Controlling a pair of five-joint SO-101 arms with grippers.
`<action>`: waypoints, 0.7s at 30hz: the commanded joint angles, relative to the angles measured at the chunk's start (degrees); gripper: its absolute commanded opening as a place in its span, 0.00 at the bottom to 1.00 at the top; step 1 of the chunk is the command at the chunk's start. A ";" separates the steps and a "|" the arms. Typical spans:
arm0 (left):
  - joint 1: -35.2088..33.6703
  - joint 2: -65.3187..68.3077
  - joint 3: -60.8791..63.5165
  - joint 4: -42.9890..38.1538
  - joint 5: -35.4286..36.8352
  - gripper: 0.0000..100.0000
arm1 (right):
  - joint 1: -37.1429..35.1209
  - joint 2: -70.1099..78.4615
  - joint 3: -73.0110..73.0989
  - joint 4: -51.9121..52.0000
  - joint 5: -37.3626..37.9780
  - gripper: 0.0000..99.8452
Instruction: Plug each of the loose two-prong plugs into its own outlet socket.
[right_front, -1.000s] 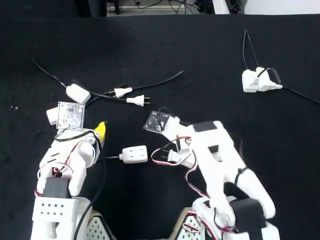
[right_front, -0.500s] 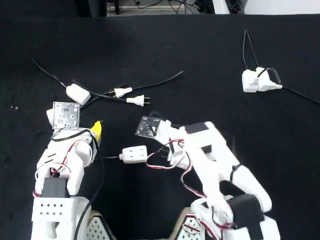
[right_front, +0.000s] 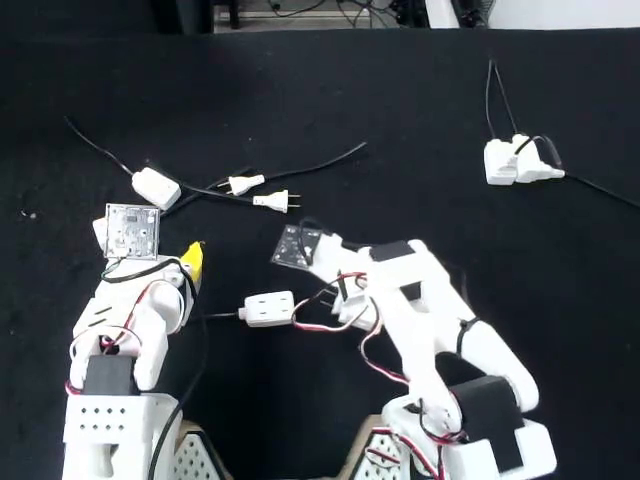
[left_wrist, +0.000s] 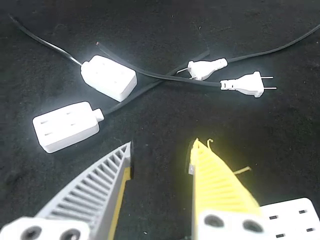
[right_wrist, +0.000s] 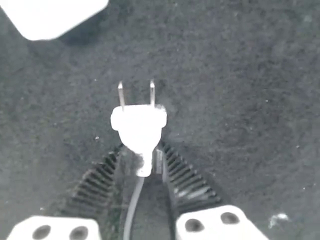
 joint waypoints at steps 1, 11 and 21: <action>-0.13 -0.44 -0.57 -0.97 0.00 0.20 | 2.99 -8.40 -2.42 4.13 1.32 0.01; 2.59 -0.44 -0.92 -0.62 0.35 0.20 | -6.33 -31.52 -2.77 4.75 -12.92 0.01; 3.12 -0.53 -5.41 4.22 5.36 0.20 | -17.32 -31.69 5.14 -18.29 -28.75 0.01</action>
